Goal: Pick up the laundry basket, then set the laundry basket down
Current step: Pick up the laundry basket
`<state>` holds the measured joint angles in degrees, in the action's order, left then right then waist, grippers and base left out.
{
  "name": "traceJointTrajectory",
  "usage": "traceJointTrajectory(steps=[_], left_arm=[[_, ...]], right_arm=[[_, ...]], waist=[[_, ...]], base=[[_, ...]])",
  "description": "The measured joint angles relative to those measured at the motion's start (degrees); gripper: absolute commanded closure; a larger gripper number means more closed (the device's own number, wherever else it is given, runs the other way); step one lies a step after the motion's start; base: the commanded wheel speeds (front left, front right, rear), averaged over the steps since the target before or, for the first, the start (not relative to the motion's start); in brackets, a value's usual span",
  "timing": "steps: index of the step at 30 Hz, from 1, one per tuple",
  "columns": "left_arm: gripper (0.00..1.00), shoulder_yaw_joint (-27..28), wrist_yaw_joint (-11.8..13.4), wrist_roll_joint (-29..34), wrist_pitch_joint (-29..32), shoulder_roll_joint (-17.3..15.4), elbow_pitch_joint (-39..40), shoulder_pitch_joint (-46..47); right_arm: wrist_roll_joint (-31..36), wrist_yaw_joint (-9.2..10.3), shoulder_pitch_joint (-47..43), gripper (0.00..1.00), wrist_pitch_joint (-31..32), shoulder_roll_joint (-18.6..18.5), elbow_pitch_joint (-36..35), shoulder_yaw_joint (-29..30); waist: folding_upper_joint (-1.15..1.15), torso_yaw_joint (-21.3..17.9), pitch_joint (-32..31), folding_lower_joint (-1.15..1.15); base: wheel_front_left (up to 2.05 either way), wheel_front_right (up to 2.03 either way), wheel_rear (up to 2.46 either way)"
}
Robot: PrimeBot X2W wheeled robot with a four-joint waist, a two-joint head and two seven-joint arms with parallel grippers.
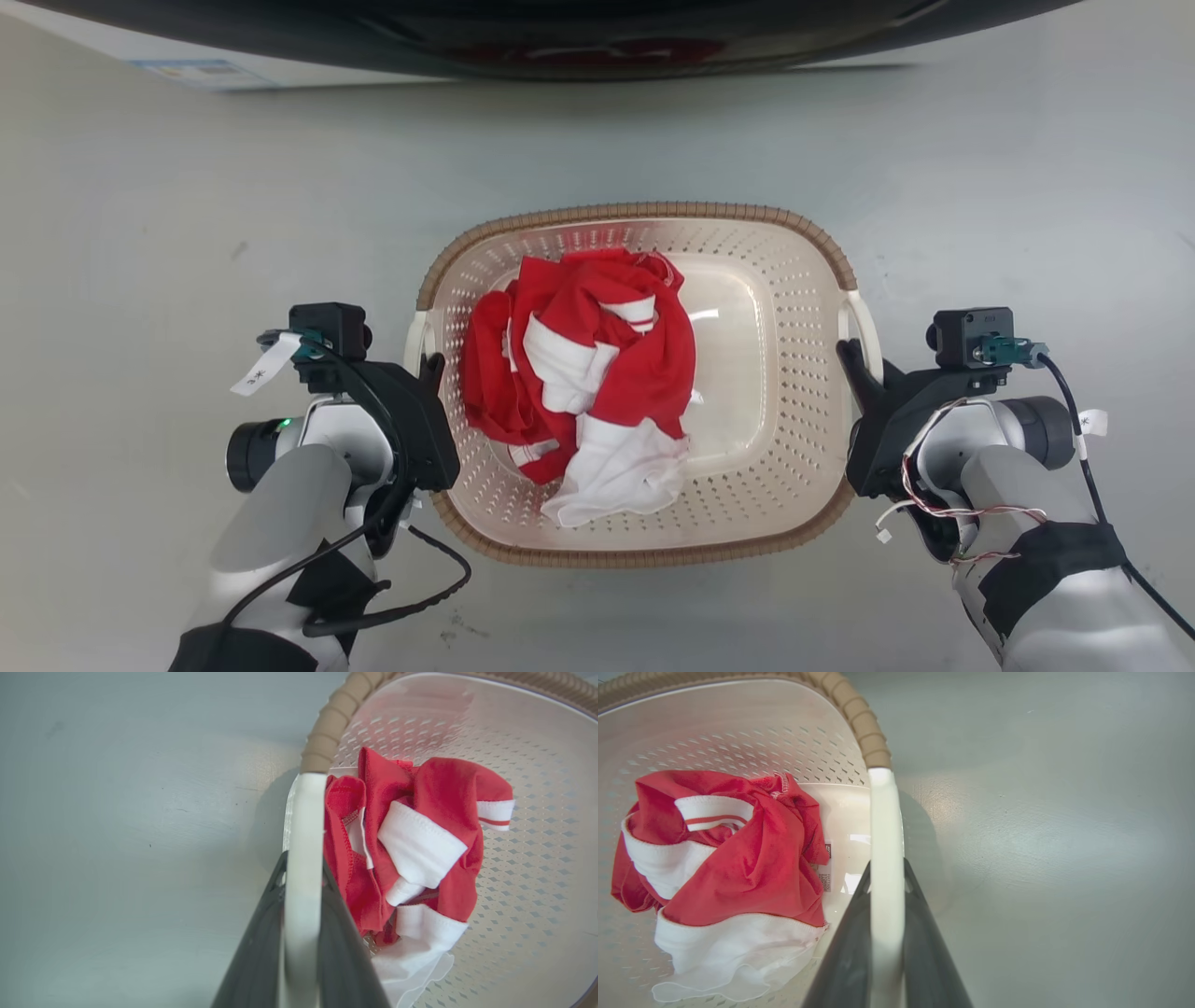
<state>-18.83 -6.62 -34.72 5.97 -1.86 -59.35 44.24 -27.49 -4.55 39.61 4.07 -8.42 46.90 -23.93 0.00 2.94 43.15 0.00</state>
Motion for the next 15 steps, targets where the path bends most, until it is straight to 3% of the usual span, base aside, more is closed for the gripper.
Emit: traceJointTrajectory(steps=[15], left_arm=[[1.0,0.5,-0.7,-3.8,4.8,1.3,-8.4,-1.4]], right_arm=[[-2.3,-1.52,0.5,1.0,3.8,2.5,11.3,-0.3]], waist=[[0.0,-0.4,-10.6,-0.01]], base=[[0.0,0.0,0.0]])
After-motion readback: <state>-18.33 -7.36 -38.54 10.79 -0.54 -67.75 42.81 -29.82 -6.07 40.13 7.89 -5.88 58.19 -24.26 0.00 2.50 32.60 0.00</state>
